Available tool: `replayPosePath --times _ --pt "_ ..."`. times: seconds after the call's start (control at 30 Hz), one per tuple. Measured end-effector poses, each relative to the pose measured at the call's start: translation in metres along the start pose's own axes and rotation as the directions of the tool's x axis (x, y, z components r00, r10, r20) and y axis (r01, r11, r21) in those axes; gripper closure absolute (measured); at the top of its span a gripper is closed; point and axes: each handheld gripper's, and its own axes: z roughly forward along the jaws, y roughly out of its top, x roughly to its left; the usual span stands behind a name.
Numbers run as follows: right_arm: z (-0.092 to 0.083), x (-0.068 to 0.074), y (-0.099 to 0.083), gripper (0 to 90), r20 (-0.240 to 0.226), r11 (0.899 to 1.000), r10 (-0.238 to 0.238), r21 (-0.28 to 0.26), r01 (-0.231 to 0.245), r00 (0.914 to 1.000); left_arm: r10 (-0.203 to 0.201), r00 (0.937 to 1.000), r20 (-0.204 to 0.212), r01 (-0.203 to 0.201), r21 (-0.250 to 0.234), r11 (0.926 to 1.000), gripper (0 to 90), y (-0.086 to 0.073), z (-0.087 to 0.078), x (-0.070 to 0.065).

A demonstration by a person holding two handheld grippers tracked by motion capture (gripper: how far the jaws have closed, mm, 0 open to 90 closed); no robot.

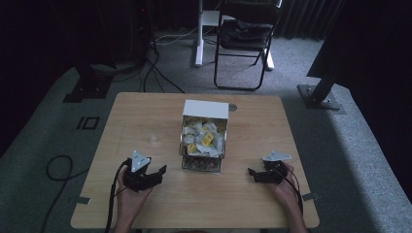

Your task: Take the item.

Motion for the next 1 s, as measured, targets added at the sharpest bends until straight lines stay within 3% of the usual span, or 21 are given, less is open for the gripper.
replayPosePath --times 0.37,1.0 --pt "0.0 0.0 0.0 17.8 0.0 1.0 0.0 0.0 0.0 1.0 0.03 0.9985 0.045 -0.03 -0.008 0.9995 33.9 0.005 0.006 -0.019" --pt "0.001 0.003 0.001 17.8 -0.007 1.0 -0.007 0.001 0.007 1.0 0.086 0.9903 0.11 -0.083 -0.031 0.9961 33.9 0.012 0.01 -0.046"
